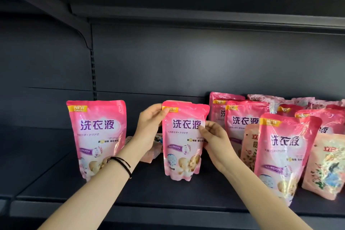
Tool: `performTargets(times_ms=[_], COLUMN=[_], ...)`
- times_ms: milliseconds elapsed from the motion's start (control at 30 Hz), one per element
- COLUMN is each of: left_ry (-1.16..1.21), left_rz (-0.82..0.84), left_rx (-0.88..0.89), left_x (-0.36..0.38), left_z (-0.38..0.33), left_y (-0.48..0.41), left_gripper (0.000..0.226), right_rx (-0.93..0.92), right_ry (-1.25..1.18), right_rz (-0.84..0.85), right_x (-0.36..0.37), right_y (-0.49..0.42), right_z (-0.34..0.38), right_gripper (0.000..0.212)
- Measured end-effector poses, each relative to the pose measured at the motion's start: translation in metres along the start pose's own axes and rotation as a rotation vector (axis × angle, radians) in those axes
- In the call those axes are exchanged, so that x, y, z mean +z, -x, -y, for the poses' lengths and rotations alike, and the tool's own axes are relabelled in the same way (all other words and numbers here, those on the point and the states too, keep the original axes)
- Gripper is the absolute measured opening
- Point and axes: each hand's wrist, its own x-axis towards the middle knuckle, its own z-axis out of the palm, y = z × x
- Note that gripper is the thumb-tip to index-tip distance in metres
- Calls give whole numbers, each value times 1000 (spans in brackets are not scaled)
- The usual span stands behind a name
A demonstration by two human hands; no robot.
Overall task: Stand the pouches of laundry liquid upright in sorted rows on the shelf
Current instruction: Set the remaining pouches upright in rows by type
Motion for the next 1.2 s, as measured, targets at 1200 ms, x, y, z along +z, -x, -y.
performTargets(times_ms=[1200], left_ry=[-390], left_rz=[324], left_rx=[-226], left_x=[38], left_z=[49], left_y=[-11], left_gripper=[38], right_rx=[21], right_ry=[211], right_rz=[-106], right_x=[-37], right_y=[-27], right_z=[-20], right_gripper=[26])
